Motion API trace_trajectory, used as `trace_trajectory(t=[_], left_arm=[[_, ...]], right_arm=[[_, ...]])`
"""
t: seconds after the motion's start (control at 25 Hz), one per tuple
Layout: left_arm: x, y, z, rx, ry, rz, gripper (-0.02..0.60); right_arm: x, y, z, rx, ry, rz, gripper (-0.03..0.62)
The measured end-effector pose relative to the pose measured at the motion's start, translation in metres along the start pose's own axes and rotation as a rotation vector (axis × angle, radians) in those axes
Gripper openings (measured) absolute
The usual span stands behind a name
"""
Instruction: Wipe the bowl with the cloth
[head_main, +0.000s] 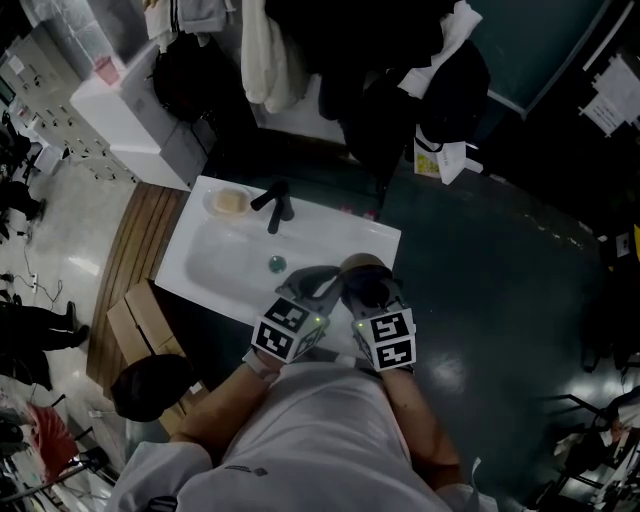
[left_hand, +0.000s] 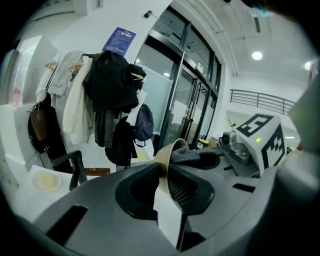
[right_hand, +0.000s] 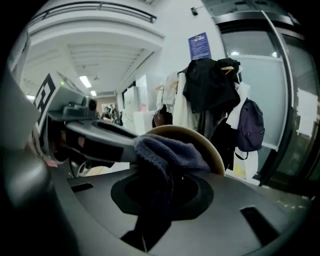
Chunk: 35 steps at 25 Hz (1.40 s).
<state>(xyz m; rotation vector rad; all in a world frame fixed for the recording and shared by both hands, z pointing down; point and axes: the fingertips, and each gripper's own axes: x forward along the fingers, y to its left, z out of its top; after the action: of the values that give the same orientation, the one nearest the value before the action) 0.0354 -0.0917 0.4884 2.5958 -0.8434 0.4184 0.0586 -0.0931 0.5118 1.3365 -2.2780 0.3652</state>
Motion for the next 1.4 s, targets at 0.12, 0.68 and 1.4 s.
trace_trajectory(t=[0.12,0.68,1.4], left_arm=[[0.001,0.003,-0.002,0.002,0.008,0.007,0.048],[0.004,0.014,-0.013,-0.024,0.051,0.028,0.048],[0.008,-0.005,-0.011,-0.050,0.030,-0.076,0.052]], right_arm=[[0.004,0.004,-0.011,-0.106,0.079,0.007,0.084],[0.005,0.002,-0.032,-0.610,0.328,-0.095,0.084],[-0.009,-0.024,0.003,-0.076,0.004,-0.121,0.084]])
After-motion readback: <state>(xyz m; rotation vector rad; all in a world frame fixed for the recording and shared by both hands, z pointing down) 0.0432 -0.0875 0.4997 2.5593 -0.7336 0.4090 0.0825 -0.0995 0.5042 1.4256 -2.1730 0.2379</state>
